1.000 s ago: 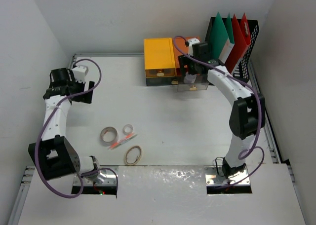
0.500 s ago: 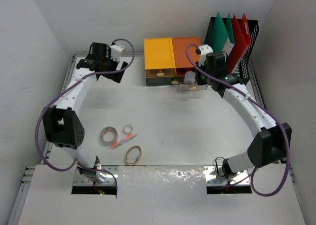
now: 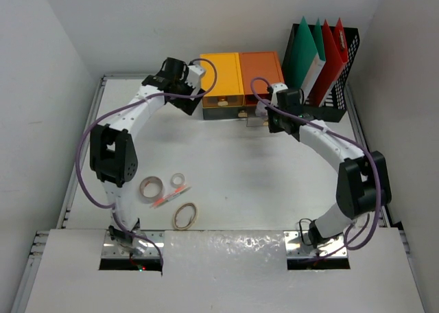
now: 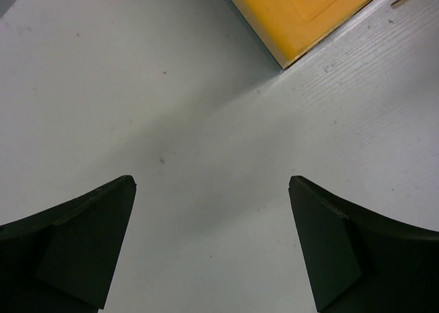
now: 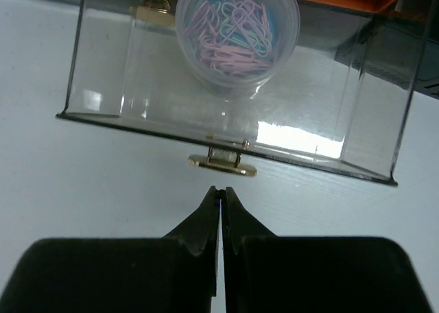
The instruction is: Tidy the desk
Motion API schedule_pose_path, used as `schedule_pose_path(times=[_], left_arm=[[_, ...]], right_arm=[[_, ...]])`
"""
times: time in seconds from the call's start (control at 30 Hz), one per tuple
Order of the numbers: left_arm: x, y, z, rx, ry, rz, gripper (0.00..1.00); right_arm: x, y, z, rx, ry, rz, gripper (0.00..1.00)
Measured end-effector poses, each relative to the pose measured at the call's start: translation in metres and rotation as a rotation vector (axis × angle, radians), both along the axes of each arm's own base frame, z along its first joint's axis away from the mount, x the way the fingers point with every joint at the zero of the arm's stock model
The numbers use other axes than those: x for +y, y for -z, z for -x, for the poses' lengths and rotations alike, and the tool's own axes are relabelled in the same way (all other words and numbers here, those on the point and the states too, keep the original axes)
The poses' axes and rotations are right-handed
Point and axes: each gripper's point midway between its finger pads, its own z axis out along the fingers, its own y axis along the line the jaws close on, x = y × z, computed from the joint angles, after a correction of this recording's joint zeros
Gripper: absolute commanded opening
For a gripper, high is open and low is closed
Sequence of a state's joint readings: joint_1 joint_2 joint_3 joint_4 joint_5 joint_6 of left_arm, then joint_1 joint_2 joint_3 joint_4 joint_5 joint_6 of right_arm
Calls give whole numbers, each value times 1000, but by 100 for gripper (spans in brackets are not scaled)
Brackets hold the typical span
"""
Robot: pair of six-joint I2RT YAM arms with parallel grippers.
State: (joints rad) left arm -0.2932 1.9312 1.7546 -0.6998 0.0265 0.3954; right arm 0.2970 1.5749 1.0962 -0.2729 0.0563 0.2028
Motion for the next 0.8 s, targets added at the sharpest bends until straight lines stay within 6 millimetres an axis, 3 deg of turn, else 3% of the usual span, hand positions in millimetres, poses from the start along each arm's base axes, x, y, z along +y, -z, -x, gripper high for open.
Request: schedule_pose_path(times=[0.27,0.6,0.8], left_arm=[[2,18,-3,33,-4,-28,93],[10,28,2,52,-6,-70,93],[17,38,14,83,-11,-94,93]], right_arm=[[4,25,-30,13,17,28,0],[10,4,-82,-116,30,47,0],[14,6,-111,-156,42,53,0]])
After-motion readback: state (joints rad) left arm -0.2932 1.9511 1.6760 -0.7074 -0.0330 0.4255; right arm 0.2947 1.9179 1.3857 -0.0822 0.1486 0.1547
